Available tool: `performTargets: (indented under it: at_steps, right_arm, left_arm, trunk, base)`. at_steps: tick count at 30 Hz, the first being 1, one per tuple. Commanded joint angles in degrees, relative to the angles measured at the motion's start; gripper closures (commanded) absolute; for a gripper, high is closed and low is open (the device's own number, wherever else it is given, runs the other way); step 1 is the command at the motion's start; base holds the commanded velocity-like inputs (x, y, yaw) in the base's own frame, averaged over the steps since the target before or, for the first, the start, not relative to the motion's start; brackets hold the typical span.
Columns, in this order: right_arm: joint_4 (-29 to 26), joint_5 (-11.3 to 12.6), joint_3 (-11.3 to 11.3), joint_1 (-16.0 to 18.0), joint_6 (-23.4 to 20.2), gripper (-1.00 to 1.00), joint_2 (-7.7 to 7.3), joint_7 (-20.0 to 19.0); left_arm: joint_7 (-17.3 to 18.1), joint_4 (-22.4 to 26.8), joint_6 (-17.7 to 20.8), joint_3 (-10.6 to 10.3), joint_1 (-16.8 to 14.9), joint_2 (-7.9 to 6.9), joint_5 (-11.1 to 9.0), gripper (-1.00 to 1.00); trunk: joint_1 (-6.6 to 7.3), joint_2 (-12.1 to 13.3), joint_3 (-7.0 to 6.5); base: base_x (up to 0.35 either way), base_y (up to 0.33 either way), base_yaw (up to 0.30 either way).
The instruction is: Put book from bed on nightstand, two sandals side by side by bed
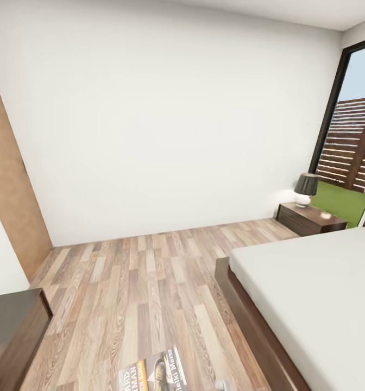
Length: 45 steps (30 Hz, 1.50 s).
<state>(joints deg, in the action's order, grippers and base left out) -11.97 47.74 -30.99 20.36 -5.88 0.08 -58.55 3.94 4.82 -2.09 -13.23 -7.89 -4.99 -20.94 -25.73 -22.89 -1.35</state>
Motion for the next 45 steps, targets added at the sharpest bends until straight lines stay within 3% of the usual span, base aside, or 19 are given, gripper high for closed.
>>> performTargets:
  at_steps: [1,45]
  right_arm:
    - [0.0,0.6,0.0,0.0,-0.6,1.00,0.00,-0.2]
    - [0.0,0.6,-0.1,0.0,-0.6,1.00,0.01,-0.1]
  left_arm:
    - [0.2,-0.1,-0.2,-0.5,0.0,-0.02,-0.6,-1.00]
    - [0.2,-0.2,-1.2,-0.5,0.0,-0.02,-0.5,-1.00]
  trunk:
    - [-0.05,0.0,0.02]
    - [-0.05,0.0,0.02]
  base:
    - [0.323,0.095,-0.009]
    - [0.323,0.102,-0.001]
